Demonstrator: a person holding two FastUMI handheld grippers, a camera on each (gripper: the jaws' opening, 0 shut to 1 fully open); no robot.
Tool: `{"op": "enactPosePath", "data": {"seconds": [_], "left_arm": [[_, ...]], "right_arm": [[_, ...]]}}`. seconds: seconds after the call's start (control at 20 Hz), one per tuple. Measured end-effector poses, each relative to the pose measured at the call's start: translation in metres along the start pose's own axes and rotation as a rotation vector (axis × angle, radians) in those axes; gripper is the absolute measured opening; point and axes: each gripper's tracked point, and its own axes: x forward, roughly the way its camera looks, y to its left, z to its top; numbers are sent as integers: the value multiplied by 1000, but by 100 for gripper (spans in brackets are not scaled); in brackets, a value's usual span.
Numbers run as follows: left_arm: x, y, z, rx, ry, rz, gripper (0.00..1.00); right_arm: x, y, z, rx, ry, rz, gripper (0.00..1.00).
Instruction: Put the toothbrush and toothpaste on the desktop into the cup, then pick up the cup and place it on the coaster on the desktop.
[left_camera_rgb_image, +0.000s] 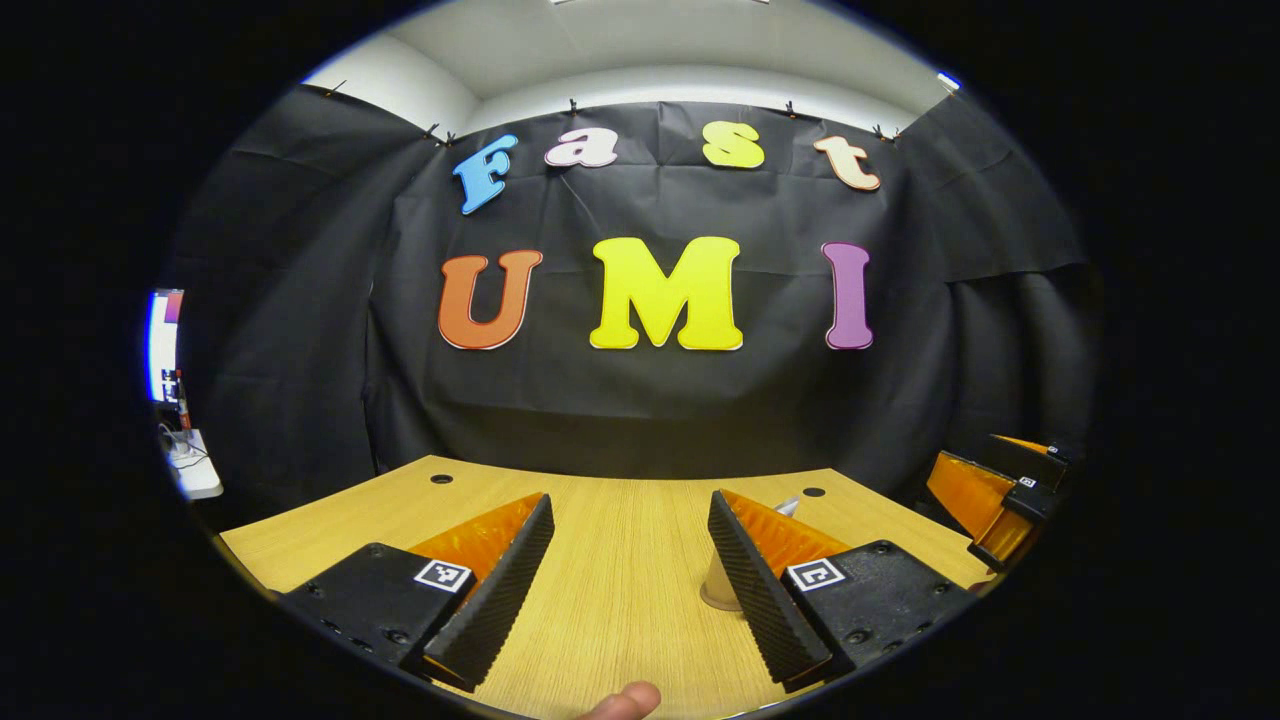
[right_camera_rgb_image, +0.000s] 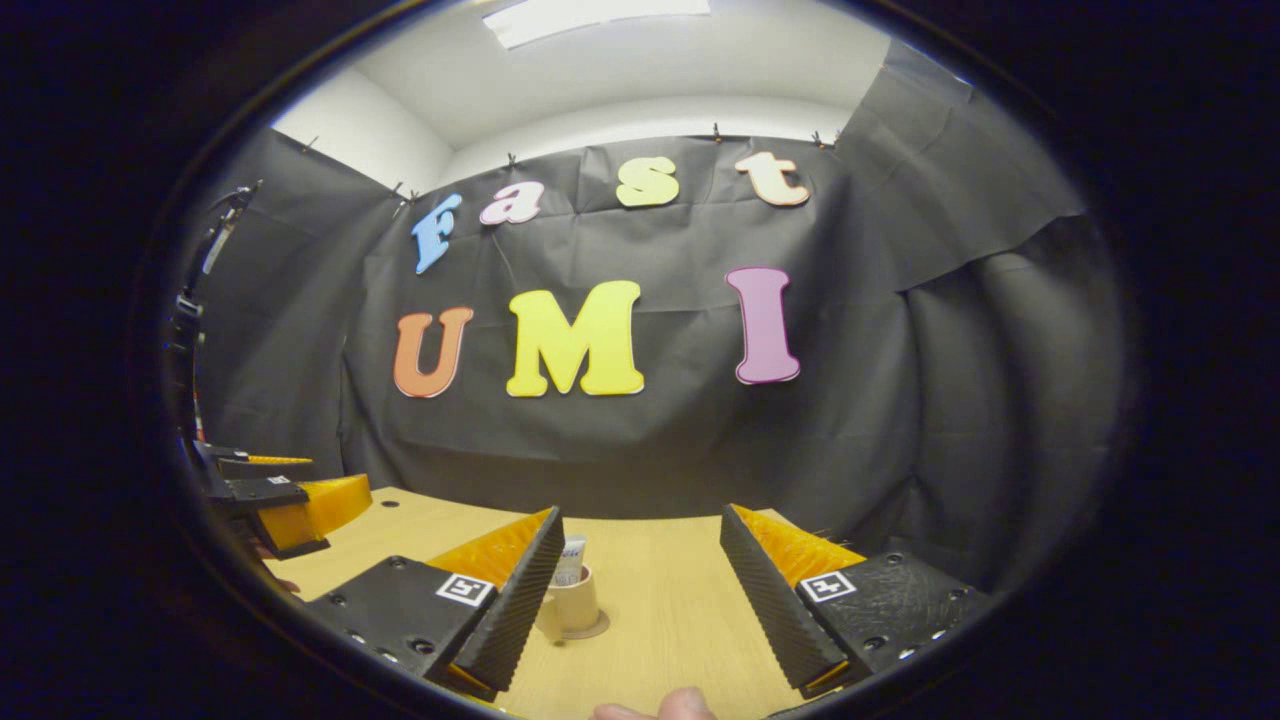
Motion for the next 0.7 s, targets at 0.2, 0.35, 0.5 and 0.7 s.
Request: {"op": "enactPosePath", "data": {"seconds": [0.2, 0.35, 0.5, 0.7], "left_arm": [[-1, -2, 1, 6, -2, -1, 98], [1, -3, 0, 27, -14, -12, 98], [9, -7, -2, 37, -16, -29, 98], [12, -14, 1, 36, -27, -42, 98]], "right_arm": [[0, -4, 0, 13, -1, -4, 95], [5, -5, -5, 10, -8, -9, 95], [11, 2, -19, 5, 28, 0, 95], [15, -4, -21, -5, 31, -12, 91]]}}
